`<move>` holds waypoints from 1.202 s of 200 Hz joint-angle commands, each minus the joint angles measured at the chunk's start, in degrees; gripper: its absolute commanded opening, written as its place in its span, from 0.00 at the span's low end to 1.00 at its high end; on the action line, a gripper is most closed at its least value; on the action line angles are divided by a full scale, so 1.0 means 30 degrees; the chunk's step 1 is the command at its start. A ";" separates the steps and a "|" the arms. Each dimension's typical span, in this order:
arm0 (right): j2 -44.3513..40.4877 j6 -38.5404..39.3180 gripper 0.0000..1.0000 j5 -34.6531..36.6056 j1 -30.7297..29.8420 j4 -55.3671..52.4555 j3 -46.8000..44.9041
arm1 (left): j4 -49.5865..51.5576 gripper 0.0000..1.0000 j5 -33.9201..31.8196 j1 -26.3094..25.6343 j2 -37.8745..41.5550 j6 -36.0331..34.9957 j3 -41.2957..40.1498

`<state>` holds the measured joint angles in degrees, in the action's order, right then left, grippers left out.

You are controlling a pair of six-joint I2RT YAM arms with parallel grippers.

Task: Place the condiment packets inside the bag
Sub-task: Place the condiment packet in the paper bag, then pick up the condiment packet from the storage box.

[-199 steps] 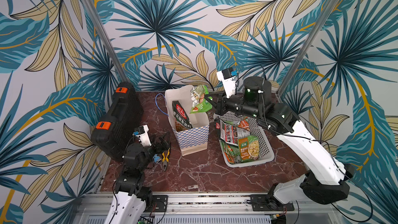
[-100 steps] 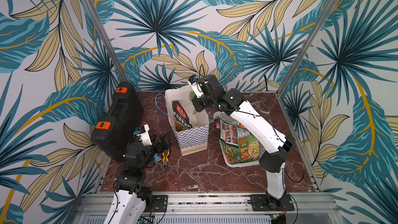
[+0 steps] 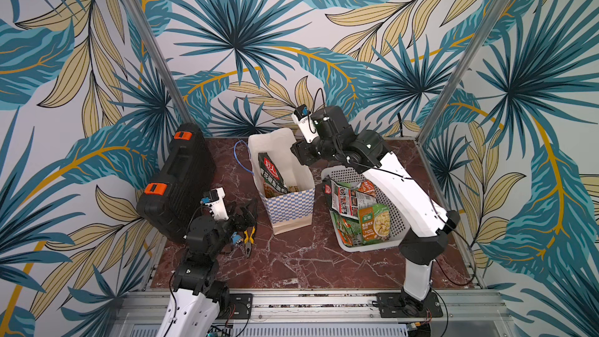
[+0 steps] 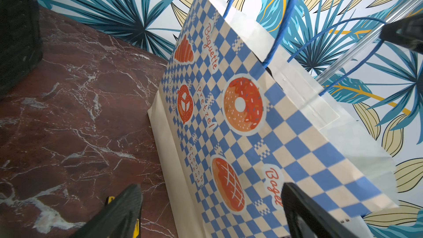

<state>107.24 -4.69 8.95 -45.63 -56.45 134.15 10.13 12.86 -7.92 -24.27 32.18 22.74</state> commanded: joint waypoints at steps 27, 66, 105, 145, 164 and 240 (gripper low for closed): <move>-0.5925 -0.1813 0.82 -0.0070 -0.0026 0.2188 -0.7453 | 0.0870 1.00 -0.0587 -0.0336 0.2022 -0.0239 -0.0226; -1.0081 -0.2768 0.92 0.0611 -0.0024 0.3668 -1.3626 | 0.0067 1.00 -0.0011 -0.0479 0.3062 -0.0116 -0.0773; -1.3108 -0.3761 0.95 0.1925 -0.0026 0.4444 -1.8861 | -0.0881 1.00 0.0713 -0.0642 0.3941 -0.0155 -0.1274; -1.3990 -0.4626 0.89 0.2744 -0.0004 0.5034 -2.2471 | -0.0861 1.00 0.0426 -0.0728 0.4182 -0.0419 -0.1414; -1.3675 -0.5489 0.82 0.4196 0.0135 0.4397 -2.3193 | -0.0858 1.00 0.0283 -0.0743 0.3942 -0.0469 -0.1401; -1.2163 -0.9955 0.82 0.9598 0.0933 0.3603 -2.4760 | -0.1141 1.00 0.0340 -0.0734 0.2879 -0.0474 -0.1312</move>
<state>68.29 -28.86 32.32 -43.53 -45.08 60.73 8.47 14.13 -9.82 -14.94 31.46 20.12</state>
